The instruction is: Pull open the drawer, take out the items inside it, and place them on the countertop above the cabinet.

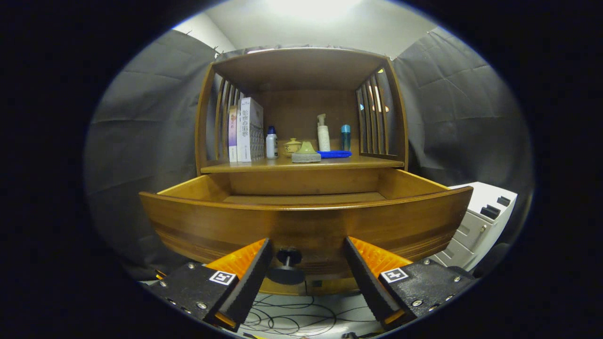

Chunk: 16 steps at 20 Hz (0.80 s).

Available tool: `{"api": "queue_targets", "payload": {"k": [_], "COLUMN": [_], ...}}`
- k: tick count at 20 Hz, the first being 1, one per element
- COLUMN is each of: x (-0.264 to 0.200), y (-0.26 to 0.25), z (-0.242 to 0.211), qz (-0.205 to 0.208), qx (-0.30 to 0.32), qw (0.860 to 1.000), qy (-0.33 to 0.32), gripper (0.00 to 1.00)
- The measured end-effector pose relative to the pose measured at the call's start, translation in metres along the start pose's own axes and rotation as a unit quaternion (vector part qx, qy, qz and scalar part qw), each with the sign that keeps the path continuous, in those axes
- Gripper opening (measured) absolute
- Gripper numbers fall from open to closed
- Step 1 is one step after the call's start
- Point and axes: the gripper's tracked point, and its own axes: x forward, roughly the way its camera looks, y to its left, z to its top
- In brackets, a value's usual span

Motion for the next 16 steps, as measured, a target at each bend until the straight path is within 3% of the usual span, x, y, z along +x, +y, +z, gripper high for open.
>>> {"api": "queue_targets", "payload": {"k": [7, 12, 16], "x": [0.005, 0.023, 0.042], "y": [-0.001, -0.002, 0.001], "z": [-0.002, -0.001, -0.005], "qz": [0.002, 0.025, 0.021], "qx": [-0.002, 0.012, -0.020], "qw": [1.000, 0.998, 0.997], "qy": [0.014, 0.053, 0.067], "gripper": [0.94, 0.95, 0.95]}}
